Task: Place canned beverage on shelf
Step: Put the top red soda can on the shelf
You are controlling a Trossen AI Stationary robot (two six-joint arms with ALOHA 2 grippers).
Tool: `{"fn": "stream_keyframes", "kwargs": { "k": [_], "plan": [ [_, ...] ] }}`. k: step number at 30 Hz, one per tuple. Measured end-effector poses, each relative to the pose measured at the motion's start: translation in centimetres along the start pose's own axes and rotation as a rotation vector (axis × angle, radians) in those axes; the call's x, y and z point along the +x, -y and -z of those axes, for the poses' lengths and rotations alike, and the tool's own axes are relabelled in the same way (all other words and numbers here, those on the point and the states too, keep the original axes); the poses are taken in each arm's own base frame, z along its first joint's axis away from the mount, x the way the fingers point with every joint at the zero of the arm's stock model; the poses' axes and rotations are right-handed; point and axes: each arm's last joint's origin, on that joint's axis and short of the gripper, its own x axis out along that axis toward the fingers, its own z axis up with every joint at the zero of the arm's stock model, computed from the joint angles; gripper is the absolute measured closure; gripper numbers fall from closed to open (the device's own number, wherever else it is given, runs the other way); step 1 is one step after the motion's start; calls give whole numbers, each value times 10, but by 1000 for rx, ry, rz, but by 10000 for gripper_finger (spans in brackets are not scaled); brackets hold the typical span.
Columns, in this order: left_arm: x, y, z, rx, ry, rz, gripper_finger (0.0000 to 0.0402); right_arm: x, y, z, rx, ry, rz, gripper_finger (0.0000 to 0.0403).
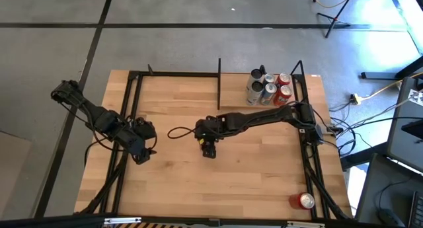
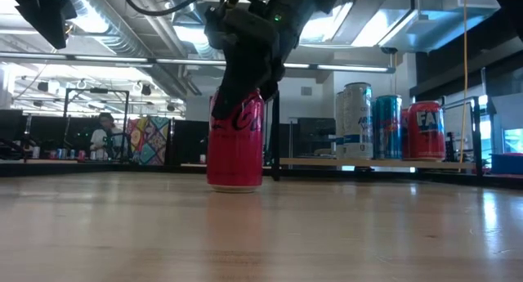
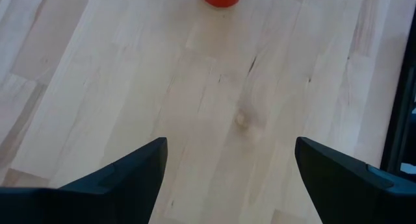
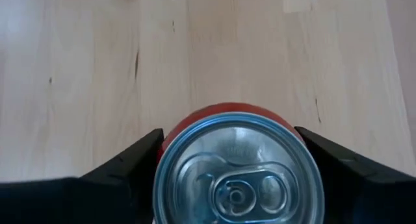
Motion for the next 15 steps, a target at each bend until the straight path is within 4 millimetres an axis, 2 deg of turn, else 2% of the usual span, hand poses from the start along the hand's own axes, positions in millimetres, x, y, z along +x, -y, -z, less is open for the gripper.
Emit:
{"fn": "stream_keyframes", "kwargs": {
  "k": [4,6,12,15],
  "plan": [
    [0,0,0,1,-1,-1,76,-8,0,0,1,-7,-7,126],
    [0,0,0,1,-1,-1,76,-22,-1,-5,10,-8,-6,126],
    [0,0,0,0,0,-2,76,-87,-4,-21,-1,6,-5,126],
    [0,0,0,0,3,-4,76,-119,1,-24,-13,25,16,127]
  ]
}}
